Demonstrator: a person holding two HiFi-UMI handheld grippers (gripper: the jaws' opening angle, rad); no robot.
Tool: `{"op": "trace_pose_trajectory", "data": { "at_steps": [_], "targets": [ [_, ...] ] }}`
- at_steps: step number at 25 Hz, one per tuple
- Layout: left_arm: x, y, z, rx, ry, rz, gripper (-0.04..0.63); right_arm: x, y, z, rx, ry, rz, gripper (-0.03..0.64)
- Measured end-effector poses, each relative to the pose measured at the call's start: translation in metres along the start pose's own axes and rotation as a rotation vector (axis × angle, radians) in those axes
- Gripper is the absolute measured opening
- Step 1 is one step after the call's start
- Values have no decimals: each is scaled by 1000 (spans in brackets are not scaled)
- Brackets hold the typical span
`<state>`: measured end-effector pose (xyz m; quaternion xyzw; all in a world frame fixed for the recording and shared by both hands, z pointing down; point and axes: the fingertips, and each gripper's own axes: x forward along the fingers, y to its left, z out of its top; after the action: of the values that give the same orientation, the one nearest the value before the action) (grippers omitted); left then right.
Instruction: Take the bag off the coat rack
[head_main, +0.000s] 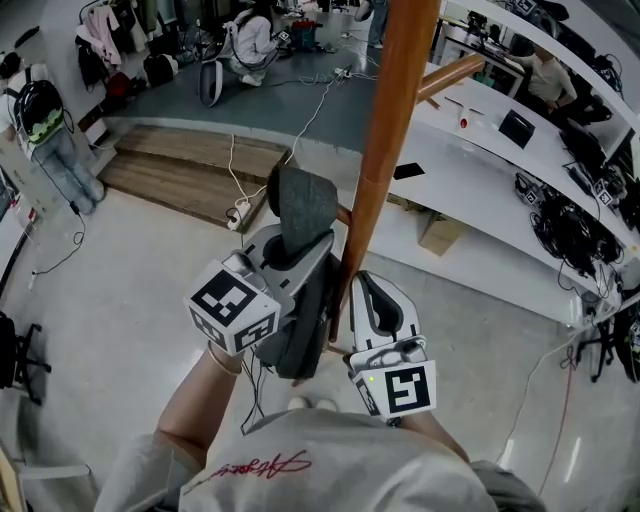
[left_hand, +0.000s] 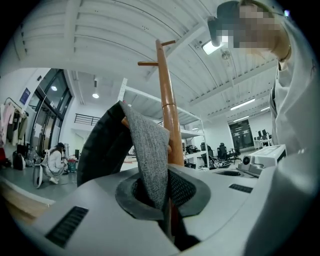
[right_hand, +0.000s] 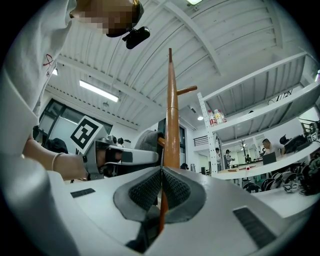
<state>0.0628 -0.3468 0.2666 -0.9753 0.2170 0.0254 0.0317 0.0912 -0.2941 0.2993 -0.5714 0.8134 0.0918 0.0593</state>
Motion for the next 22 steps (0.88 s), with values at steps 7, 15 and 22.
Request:
{"op": "trace_pose_trajectory", "data": {
  "at_steps": [7,15,22],
  "targets": [
    [-11,11,13,27,-32,79,37,0,5,-2,6,1,11,17],
    [-36,22,23,5,-62,174,37,5,9,-3,16,-6,35,17],
    [-54,23,25,-6,-72,243,37,13,18,-3,33,-8,87,17]
  ]
}}
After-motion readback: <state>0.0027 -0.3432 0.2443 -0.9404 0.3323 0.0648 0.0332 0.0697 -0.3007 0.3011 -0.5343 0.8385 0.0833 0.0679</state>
